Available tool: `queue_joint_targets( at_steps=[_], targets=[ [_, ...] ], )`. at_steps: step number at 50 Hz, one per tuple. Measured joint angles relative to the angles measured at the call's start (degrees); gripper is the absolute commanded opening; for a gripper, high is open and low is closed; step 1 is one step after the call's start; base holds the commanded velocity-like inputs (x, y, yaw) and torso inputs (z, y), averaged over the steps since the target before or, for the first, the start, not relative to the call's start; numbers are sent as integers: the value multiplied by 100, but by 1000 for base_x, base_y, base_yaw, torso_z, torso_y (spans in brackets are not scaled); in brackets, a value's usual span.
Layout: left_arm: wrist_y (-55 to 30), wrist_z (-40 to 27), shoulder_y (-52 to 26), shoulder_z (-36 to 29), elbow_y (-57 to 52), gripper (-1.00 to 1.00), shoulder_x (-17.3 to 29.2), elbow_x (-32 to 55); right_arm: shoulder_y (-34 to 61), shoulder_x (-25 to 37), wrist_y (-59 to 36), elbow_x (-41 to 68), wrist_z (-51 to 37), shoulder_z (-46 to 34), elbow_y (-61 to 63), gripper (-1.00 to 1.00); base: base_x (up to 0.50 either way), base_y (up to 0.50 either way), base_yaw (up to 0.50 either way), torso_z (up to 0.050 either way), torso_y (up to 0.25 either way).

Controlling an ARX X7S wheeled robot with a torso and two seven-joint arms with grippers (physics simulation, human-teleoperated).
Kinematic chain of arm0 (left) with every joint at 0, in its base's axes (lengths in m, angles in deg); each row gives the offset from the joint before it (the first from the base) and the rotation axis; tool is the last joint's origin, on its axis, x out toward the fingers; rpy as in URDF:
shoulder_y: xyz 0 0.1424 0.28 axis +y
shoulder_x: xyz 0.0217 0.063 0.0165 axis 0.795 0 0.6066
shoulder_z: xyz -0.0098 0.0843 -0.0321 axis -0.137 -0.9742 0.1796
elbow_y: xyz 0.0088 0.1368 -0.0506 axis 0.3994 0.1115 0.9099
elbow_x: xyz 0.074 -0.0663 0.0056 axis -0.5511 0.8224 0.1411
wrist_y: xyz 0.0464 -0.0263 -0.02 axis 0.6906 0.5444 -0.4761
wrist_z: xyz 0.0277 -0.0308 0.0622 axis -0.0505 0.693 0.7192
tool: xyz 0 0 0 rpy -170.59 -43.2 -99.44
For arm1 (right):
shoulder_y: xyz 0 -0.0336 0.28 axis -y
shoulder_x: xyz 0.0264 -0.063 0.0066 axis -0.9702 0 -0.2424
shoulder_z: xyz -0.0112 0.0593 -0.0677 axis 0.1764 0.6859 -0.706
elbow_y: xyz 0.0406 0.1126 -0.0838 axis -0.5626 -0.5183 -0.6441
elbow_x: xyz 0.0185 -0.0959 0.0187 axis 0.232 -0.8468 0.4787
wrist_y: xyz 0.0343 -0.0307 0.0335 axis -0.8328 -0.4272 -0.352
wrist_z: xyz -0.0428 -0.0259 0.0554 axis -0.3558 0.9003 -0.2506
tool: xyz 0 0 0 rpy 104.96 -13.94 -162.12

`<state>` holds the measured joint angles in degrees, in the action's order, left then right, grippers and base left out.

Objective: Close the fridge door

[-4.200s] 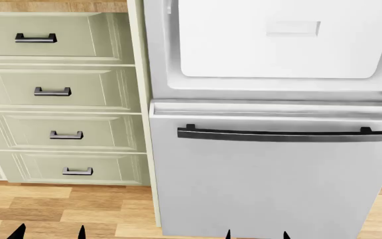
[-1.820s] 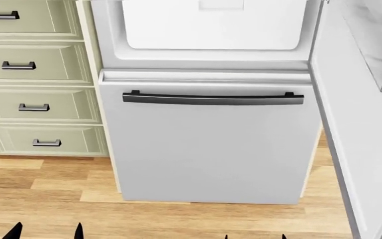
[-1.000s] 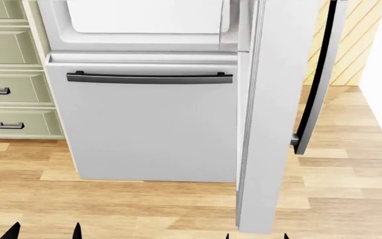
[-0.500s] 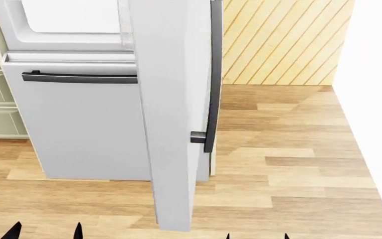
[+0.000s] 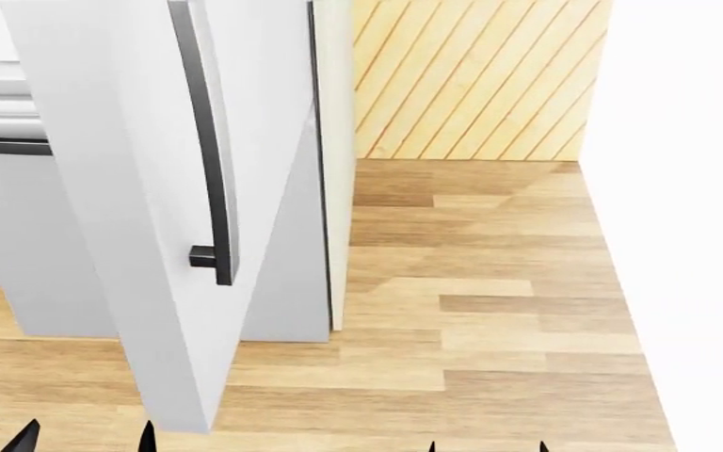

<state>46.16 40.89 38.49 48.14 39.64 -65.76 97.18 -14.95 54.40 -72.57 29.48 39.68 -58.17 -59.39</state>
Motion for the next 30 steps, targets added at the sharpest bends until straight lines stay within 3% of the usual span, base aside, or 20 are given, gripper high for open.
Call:
queue_joint_targets(
  at_steps=[30],
  targets=[
    [19, -77, -15, -77, -11, 100, 71, 68, 13, 69, 17, 68, -81, -76, 11, 100, 0, -500, 0, 0, 0]
  ],
)
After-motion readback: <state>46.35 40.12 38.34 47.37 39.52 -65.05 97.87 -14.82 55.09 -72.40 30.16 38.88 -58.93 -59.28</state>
